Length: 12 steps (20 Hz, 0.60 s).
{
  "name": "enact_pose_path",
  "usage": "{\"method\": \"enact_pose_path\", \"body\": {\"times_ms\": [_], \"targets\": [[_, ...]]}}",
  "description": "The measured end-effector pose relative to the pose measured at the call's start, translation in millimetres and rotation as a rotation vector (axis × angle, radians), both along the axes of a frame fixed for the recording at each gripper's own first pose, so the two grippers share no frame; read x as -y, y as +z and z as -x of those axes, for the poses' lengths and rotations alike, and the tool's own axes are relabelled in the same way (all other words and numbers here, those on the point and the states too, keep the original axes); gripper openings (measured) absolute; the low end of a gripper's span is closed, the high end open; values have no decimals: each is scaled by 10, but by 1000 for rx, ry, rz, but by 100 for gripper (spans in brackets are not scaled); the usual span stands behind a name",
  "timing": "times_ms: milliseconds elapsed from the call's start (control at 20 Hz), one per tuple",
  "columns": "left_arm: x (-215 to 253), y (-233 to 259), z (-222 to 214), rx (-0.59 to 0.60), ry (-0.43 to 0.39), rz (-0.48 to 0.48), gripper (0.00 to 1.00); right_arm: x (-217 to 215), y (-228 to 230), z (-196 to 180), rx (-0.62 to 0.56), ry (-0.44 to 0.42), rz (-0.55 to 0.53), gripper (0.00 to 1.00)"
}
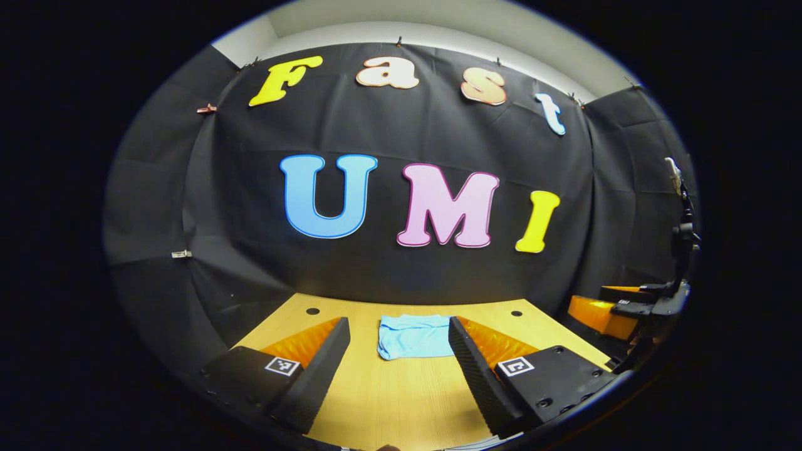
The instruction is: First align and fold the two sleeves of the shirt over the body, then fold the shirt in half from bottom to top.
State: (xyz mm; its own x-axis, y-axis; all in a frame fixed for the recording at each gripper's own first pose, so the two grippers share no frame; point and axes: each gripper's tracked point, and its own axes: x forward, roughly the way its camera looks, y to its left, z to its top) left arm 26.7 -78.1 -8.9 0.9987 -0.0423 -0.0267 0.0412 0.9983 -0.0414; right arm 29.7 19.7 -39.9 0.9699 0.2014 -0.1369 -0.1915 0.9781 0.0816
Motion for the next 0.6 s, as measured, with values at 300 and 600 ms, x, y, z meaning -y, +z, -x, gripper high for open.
{"method": "enact_pose_path", "body": {"times_ms": [300, 600], "targets": [[21, -158, 663, 74, 25, 54, 99, 273, -134, 527, 19, -25, 6, 97], [438, -110, 814, 152, -38, 21, 100, 313, 64, 659, 128, -26, -44, 97]]}}
